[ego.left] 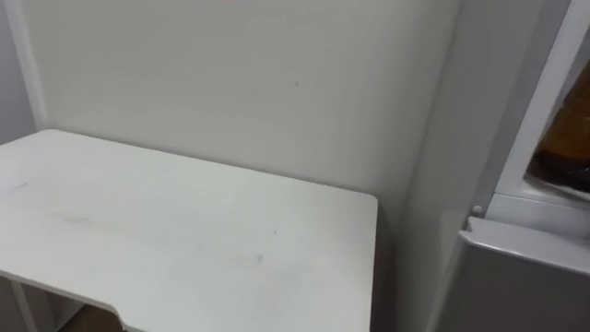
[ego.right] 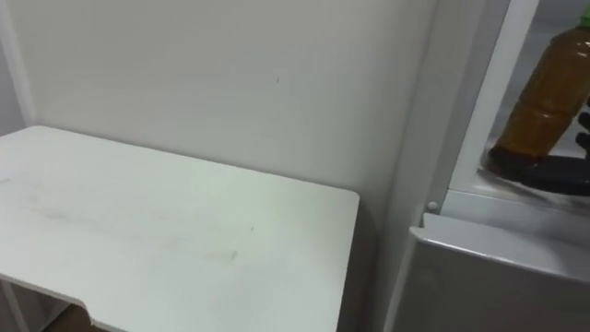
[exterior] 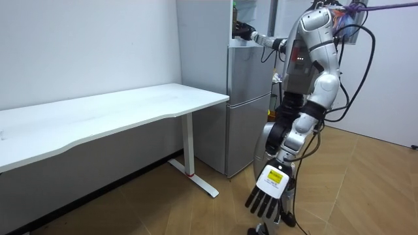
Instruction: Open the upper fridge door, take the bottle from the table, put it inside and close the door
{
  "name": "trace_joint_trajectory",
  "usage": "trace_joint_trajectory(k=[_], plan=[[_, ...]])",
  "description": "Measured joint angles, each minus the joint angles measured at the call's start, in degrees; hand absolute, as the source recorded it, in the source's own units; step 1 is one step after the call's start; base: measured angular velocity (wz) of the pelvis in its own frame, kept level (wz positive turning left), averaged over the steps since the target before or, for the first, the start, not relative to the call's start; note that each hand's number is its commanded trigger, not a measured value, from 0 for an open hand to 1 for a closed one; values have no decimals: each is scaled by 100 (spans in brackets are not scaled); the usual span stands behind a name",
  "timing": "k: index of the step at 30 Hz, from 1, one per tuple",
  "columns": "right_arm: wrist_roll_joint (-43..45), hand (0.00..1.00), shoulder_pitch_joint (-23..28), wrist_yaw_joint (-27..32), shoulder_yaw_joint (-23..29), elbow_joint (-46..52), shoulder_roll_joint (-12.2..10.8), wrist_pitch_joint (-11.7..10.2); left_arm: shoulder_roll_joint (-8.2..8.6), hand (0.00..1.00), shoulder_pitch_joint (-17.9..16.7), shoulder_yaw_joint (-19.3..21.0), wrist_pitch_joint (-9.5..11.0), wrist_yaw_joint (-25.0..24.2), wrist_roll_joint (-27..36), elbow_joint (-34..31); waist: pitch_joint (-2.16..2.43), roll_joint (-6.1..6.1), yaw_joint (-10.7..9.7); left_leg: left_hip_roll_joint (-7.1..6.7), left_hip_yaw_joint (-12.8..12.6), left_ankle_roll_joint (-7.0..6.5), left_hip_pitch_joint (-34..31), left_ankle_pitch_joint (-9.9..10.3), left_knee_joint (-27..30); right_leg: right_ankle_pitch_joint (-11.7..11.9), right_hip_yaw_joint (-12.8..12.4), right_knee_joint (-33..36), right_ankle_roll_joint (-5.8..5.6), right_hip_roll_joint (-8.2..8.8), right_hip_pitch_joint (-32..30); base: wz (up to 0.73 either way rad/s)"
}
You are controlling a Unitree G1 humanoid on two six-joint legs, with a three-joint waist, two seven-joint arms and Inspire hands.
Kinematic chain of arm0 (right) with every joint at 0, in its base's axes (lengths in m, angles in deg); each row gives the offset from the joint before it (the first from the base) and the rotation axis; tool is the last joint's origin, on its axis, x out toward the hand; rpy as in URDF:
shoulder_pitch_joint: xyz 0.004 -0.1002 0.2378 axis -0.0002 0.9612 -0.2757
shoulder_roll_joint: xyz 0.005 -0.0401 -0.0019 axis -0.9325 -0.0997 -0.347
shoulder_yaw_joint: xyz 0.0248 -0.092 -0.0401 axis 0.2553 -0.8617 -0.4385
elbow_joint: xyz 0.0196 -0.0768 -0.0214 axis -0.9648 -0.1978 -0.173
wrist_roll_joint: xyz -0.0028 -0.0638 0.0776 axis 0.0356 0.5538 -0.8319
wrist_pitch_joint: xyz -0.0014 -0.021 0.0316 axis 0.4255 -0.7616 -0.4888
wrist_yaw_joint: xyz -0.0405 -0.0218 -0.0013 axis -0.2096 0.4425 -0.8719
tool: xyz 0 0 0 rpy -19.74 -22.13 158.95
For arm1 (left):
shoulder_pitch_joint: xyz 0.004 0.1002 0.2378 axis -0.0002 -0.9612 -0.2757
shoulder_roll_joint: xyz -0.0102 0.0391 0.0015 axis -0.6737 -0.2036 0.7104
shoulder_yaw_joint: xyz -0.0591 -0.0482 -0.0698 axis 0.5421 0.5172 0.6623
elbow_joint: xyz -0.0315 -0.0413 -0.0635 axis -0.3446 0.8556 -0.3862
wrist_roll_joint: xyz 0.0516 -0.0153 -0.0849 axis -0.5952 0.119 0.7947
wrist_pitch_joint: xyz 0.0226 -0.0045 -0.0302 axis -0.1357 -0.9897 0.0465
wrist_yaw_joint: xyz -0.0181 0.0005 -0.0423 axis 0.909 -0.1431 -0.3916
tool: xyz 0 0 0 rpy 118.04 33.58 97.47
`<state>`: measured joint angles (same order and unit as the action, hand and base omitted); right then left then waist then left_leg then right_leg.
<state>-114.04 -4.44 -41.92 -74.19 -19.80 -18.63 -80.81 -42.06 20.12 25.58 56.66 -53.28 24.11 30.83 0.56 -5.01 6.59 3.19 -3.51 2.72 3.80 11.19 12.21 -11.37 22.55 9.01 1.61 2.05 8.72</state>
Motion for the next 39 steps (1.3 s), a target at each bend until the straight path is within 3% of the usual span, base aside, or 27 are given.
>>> trace_joint_trajectory(k=[7, 14, 19, 23, 26, 31, 39], plan=[[-68, 0, 271, 33, 114, 39, -1, -50, 5, 0, -4, 1, 4, 69, 3, 19, -35, -90, 6, 2, -97, 0, 88, 0, -43, -18, -105, -33, -22, -7, 11, -4], [-131, 0, 636, 451, 220, 630, -2, 13, 12, 0, 69, 38, 37, 70, 7, 209, -29, -112, -8, 4, -152, -3, 74, 2, -58, -16, -183, -8, -23, -10, -61, -5], [-126, 0, 834, 630, 269, 1026, -2, 0, 28, 0, 127, 36, 68, 60, -2, 289, -45, -80, -41, 10, -194, -4, 71, 3, -57, -15, -206, 3, -22, -8, -92, -4], [-121, 0, 1095, 707, 438, 1556, -2, -1, 63, 0, 123, 36, 159, 19, 5, 285, -89, 29, -82, 10, -253, -8, 70, 5, -67, -15, -296, 75, -23, 3, -177, -9], [-182, 0, 1181, 751, 450, 1822, -5, -2, 63, 0, 111, 34, 177, 21, 13, 294, -60, 108, -178, 7, -292, -9, 76, 4, -79, -16, -369, 78, -23, 1, -201, -9], [-212, 0, 1259, 831, 489, 2173, -8, -22, 82, 0, 115, 15, 298, 20, 9, 293, -43, 137, -217, 22, -420, -10, 116, 3, -84, -16, -495, 101, -22, -7, -239, -14], [-243, 0, 1604, 813, 561, 2788, -449, -110, 123, 0, 164, 10, 353, 53, 12, 308, -59, 37, -303, 25, -557, -10, 135, 4, -94, -20, -566, 167, -24, -3, -295, -5]])
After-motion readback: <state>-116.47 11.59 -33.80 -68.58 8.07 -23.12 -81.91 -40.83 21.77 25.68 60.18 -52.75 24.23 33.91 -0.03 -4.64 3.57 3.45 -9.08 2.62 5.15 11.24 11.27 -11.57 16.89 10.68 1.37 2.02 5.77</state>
